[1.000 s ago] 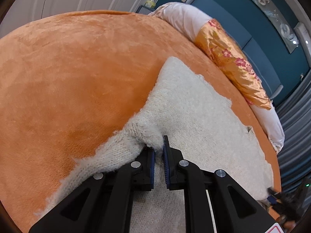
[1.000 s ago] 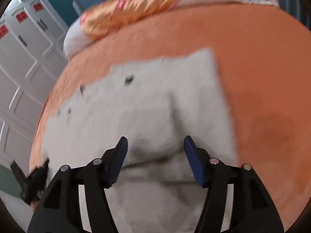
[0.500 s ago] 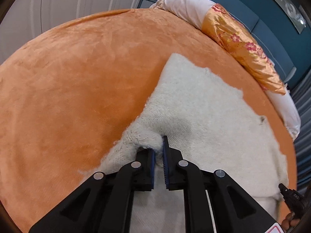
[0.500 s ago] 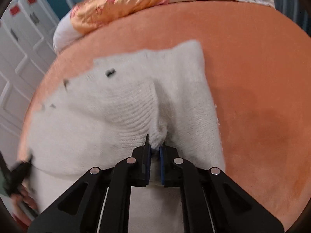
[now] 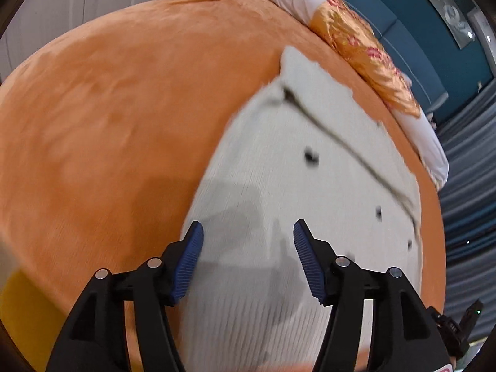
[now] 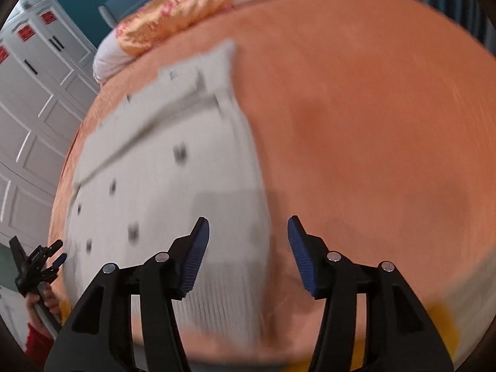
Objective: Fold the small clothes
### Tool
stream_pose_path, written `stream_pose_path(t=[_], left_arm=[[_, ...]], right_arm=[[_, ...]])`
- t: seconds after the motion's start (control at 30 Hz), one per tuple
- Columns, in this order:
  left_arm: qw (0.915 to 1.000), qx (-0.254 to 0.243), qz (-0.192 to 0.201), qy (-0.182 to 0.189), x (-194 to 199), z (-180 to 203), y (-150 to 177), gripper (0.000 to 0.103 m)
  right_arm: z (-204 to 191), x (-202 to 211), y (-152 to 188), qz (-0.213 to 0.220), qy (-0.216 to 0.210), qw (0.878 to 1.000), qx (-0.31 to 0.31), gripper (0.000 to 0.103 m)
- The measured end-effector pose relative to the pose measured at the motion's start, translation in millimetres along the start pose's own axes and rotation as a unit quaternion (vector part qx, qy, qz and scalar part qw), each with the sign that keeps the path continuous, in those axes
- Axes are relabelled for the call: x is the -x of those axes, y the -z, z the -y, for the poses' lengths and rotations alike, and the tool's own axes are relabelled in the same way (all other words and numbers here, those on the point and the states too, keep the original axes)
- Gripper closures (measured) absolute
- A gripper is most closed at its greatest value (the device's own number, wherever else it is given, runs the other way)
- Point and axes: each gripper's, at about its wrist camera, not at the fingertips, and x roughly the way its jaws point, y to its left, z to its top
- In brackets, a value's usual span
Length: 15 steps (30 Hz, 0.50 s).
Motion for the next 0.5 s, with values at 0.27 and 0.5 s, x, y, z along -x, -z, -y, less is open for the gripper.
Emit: stream_pose_path(t=[0.27, 0.5], left_arm=[[0.9995, -0.007, -0.016, -0.026, 28.8, -1.5, 50.0, 0.035], [0.9979, 0.058, -0.029, 0.008, 25.2, -20.4, 61.4, 0.035]], right_arm=[[-15.8, -8.7, 59.0, -0.043, -0.05, 0.997, -0.033, 0.045], [-13.5, -24.7, 56.5, -0.029, -0.085, 0.992, -0.091, 0.042]])
